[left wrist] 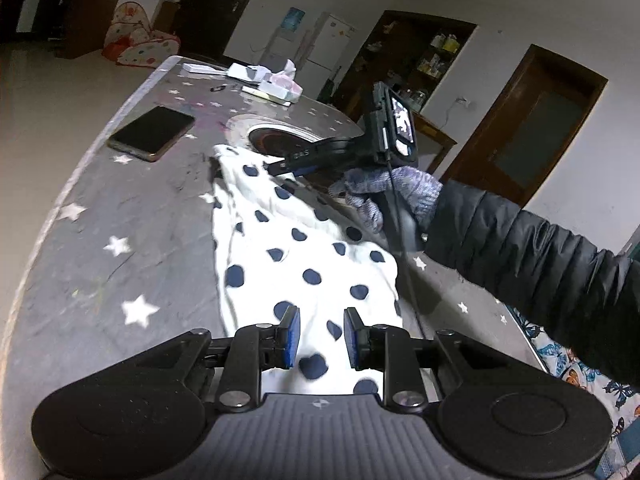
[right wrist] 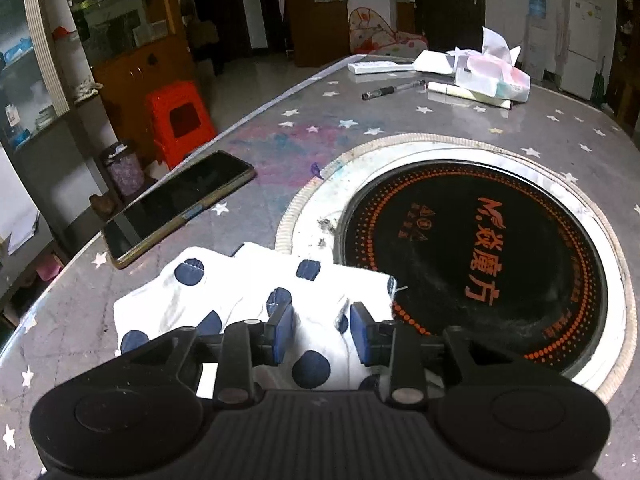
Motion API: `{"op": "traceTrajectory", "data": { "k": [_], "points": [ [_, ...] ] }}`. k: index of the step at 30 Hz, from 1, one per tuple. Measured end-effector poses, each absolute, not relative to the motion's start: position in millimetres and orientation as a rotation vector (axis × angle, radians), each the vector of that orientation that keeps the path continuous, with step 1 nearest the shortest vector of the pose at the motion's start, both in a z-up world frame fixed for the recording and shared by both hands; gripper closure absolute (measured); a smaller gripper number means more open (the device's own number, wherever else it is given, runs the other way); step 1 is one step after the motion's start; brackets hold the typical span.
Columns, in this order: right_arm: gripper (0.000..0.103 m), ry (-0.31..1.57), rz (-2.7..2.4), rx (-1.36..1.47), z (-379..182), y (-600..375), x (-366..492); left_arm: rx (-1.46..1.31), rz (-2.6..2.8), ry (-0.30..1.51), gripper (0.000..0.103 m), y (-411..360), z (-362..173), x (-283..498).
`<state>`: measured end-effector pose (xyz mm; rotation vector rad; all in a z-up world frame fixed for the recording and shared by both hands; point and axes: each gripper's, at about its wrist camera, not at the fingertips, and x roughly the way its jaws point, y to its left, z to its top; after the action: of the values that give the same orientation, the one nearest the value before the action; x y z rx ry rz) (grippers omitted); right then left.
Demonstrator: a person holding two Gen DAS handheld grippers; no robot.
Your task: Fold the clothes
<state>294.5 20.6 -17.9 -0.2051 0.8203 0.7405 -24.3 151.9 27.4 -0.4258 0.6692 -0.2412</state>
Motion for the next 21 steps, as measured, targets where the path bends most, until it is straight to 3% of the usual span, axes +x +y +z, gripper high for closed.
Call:
{"op": "traceTrajectory", "data": {
  "k": [3,6,11,15,21],
  "points": [
    [0.092,0.788,0.74,-0.231,-14,21,290,-0.402,-0.249,0.666,0.074,149,29,-15],
    [0.095,0.744,0.71,-0.237,-5,17,292,-0.381,-0.25,0.669,0.074,148,30,-7],
    [0.095,0.737,0.629,-0.23,-6,11,309,-0.358,-0.234,0.705,0.074,145,20,6],
    [0.084,0.753,0.603,-0.229,-16,7,315,-0.319,-0.199,0.738,0.074,143,10,11],
    [0.083,0.731,0.721,-0.24,4,14,296,-0.333,-0.177,0.754,0.074,149,4,10]
  ]
}}
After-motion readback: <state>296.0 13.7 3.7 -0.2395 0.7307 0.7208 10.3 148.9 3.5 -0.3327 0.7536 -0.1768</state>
